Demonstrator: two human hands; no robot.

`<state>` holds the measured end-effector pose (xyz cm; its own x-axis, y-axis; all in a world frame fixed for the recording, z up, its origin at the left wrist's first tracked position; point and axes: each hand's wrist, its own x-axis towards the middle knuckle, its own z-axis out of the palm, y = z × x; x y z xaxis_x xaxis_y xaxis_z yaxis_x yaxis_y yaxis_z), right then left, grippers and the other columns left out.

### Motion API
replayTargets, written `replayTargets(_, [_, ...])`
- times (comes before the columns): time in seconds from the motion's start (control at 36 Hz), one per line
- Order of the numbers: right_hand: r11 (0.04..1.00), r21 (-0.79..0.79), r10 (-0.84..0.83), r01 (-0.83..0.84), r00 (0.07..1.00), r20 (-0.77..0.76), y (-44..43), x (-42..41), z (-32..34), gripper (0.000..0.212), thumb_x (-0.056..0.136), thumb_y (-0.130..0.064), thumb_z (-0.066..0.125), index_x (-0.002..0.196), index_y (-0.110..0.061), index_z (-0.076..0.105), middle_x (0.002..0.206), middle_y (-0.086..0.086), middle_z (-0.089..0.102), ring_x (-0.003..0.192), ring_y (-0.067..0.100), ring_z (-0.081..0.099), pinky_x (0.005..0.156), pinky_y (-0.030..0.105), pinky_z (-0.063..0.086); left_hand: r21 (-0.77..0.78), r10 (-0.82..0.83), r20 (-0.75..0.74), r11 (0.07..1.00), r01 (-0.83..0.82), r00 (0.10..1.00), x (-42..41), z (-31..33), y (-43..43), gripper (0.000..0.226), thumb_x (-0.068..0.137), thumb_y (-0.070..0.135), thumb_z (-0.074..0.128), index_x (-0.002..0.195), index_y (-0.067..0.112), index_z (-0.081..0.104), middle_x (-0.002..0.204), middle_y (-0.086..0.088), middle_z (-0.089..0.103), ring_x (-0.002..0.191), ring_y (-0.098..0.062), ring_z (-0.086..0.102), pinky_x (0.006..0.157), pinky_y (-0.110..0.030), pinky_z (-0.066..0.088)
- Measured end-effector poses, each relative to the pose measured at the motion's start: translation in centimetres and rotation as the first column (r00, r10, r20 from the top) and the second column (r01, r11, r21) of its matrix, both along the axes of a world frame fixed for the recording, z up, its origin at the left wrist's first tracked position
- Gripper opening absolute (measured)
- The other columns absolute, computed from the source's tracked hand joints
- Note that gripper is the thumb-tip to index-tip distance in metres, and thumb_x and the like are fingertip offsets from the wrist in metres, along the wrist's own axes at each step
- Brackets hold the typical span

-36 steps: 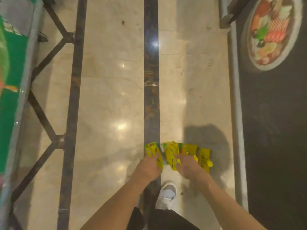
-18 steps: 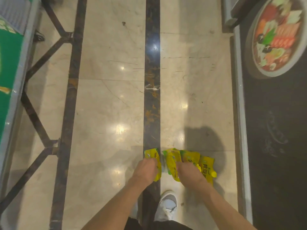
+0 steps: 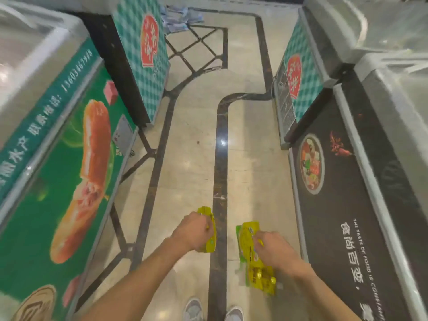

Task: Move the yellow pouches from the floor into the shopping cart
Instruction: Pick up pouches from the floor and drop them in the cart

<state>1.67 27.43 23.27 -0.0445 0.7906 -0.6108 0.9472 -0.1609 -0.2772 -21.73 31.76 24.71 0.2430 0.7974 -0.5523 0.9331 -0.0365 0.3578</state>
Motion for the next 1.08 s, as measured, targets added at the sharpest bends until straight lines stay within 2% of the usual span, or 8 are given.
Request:
replayTargets(0.22, [0.978,0.204,0.051,-0.039,0.997,-0.055,2.3,-2.1,19.5,0.033,0.092,-0.034,0.041,0.106,-0.021,0.067,0.107,0.008,0.071,0.102,0.031,0.062,0.089,0.035,0.047,0.125,0.0,0.004,0.992,-0.001,1.0,-3.4,18.6,1.4,0.03,0.093,0.035,0.044,0.099,0.018,0.068,0.096,-0.015,0.066,0.091,-0.035,0.066,0.079,-0.036,0.053])
replayTargets(0.42, [0.929,0.367,0.097,-0.053,0.99,-0.102,2.5,-4.7,32.2,0.025,0.091,-0.029,0.047,0.086,-0.018,0.069,0.096,0.007,0.071,0.094,0.027,0.062,0.082,0.035,0.045,0.223,0.0,0.039,0.975,-0.009,0.999,-6.3,31.5,-0.1,0.033,0.095,0.031,0.052,0.113,0.013,0.073,0.113,-0.009,0.071,0.099,-0.024,0.064,0.082,-0.027,0.047])
replayTargets(0.61, [0.876,0.471,0.196,-0.107,0.97,-0.143,2.9,-8.4,38.1,0.025,0.091,-0.029,0.047,0.083,-0.023,0.069,0.082,-0.004,0.061,0.085,0.021,0.058,0.069,0.03,0.036,0.242,0.131,0.101,0.958,-0.152,0.986,-10.1,38.0,-2.5,0.034,0.096,0.032,0.05,0.113,0.014,0.073,0.115,-0.003,0.069,0.096,-0.017,0.062,0.087,-0.031,0.05])
replayTargets(0.69, [0.855,0.504,0.236,-0.125,0.958,-0.162,2.9,-9.8,39.1,0.021,0.087,-0.031,0.048,0.074,-0.032,0.065,0.078,-0.005,0.064,0.082,0.02,0.06,0.068,0.031,0.039,0.249,0.223,0.113,0.937,-0.245,0.968,-11.9,39.0,-3.8,0.033,0.092,0.037,0.05,0.097,0.018,0.077,0.108,0.0,0.071,0.099,-0.016,0.061,0.095,-0.04,0.043])
replayTargets(0.78, [0.849,0.509,0.283,-0.142,0.936,-0.211,2.7,-11.2,40.0,0.024,0.086,-0.028,0.049,0.069,-0.031,0.065,0.075,-0.004,0.066,0.076,0.018,0.061,0.068,0.03,0.044,0.282,0.3,0.131,0.902,-0.325,0.945,-13.9,39.5,-5.3,0.038,0.08,0.044,0.048,0.082,0.017,0.075,0.099,-0.005,0.073,0.11,-0.024,0.059,0.096,-0.044,0.04])
replayTargets(0.86, [0.825,0.528,0.362,-0.202,0.906,-0.219,2.5,-12.9,40.5,0.025,0.087,-0.027,0.048,0.07,-0.029,0.066,0.073,-0.006,0.063,0.075,0.016,0.058,0.067,0.028,0.039,0.281,0.348,0.163,0.881,-0.382,0.923,-14.9,40.3,-7.4,0.032,0.084,0.036,0.052,0.075,0.013,0.073,0.118,-0.013,0.067,0.129,-0.028,0.046,0.106,-0.046,0.038])
replayTargets(1.0, [0.764,0.539,0.532,-0.356,0.819,-0.213,1.3,-16.5,41.6,0.022,0.09,-0.026,0.048,0.076,-0.028,0.066,0.069,-0.011,0.058,0.077,0.014,0.055,0.069,0.026,0.034,0.294,0.473,0.221,0.802,-0.521,0.853,-16.1,41.2,-11.5,0.028,0.092,0.025,0.054,0.083,0.007,0.073,0.119,-0.02,0.065,0.1,-0.032,0.064,0.071,-0.033,0.047])
replayTargets(1.08, [0.734,0.53,0.605,-0.424,0.763,-0.227,0.3,-18.5,42.2,0.022,0.089,-0.029,0.048,0.08,-0.029,0.068,0.075,-0.009,0.062,0.076,0.014,0.057,0.066,0.027,0.038,0.324,0.547,0.247,0.731,-0.6,0.8,-16.8,41.4,-14.5,0.049,0.099,0.044,0.046,0.085,0.006,0.073,0.08,-0.01,0.065,0.069,-0.023,0.056,0.063,-0.031,0.044])
